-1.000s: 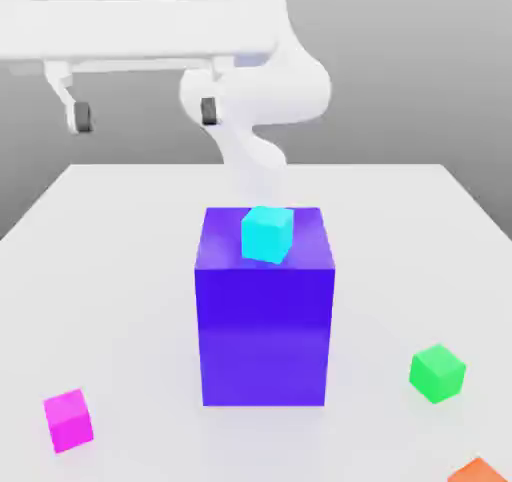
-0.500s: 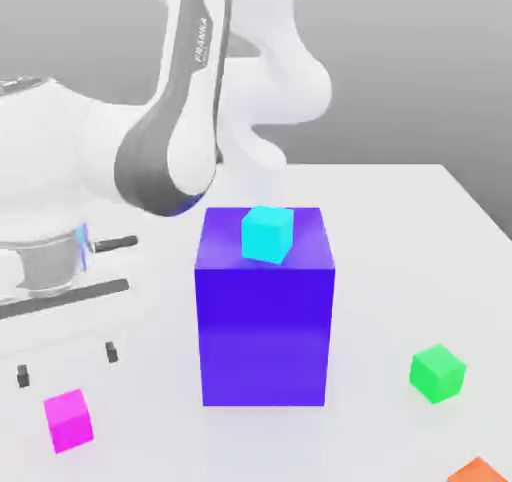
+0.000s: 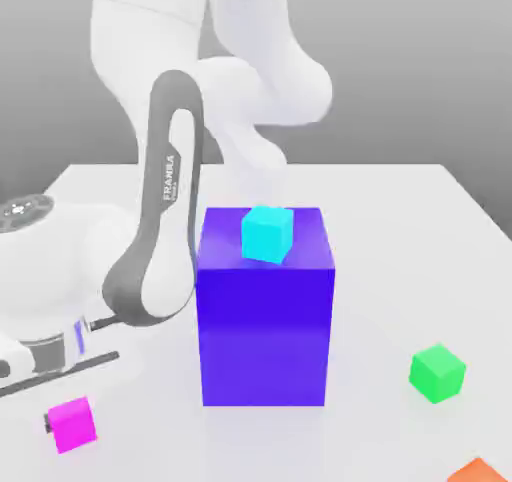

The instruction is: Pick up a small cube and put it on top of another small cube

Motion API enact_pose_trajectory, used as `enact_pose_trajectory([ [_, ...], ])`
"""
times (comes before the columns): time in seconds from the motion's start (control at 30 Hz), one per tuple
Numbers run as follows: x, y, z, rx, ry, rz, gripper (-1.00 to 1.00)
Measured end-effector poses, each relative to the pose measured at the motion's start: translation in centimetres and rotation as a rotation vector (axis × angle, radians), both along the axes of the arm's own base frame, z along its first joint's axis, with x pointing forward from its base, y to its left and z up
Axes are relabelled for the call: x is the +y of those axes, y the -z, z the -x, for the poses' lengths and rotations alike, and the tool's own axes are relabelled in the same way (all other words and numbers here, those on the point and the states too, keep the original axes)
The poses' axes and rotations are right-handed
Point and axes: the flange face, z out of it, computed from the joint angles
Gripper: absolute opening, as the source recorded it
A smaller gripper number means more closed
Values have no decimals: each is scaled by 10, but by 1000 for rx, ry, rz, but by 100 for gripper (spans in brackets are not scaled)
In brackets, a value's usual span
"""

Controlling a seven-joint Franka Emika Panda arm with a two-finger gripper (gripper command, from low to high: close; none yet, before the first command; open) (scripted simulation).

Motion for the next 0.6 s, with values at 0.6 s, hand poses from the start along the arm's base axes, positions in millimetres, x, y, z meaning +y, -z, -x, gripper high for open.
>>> enact_pose_trajectory([
  [0.6,325,-75,-44,46,-512,-27,-100],
])
